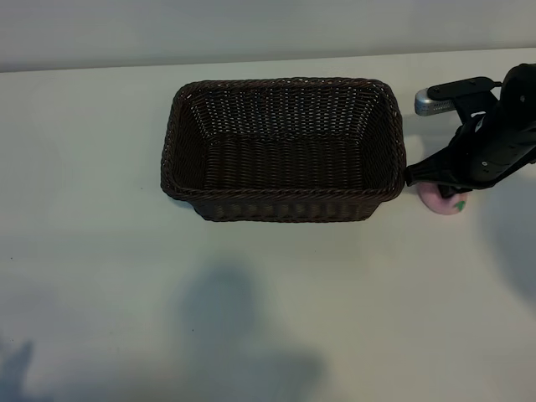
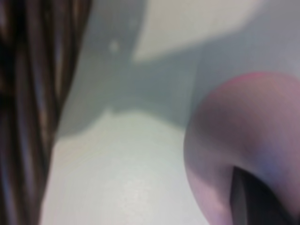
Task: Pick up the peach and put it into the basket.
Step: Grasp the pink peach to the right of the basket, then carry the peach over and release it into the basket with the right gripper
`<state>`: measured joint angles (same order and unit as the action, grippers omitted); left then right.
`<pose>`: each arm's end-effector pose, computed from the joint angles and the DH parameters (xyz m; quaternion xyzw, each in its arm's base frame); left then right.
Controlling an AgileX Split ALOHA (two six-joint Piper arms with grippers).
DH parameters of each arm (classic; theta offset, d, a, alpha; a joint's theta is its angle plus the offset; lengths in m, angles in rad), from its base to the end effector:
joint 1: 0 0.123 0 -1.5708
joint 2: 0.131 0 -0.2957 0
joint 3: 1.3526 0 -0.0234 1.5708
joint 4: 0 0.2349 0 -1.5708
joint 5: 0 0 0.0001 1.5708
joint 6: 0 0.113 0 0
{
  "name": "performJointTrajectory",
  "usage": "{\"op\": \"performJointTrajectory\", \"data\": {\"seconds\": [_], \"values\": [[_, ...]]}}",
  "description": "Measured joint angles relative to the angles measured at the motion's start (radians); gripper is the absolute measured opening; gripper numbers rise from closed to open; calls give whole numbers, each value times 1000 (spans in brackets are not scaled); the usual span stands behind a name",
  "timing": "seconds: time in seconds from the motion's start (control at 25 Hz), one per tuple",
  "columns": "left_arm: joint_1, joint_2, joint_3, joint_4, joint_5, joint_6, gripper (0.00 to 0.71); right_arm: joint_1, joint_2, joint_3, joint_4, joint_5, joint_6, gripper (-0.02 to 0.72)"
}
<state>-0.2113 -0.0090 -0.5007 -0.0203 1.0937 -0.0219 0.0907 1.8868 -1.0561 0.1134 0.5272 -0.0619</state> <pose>-0.0132 0.0008 0.2564 0.0819 0.8553 -0.0696 0.5069 0.3481 0.0381 0.1402 -0.0312 0.9877 0.0377 0.1487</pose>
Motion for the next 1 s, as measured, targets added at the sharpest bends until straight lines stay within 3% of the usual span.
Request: {"op": "performJointTrajectory", "data": {"seconds": [0.16, 0.68, 1.0], "values": [[0, 0, 0, 0, 0, 0, 431, 0, -39, -11, -9, 28, 1, 41], [0, 0, 0, 0, 0, -3, 431, 0, -156, -310, -23, 326, 1, 41], [0, 0, 0, 0, 0, -3, 431, 130, -156, -392, 13, 375, 1, 41]]}}
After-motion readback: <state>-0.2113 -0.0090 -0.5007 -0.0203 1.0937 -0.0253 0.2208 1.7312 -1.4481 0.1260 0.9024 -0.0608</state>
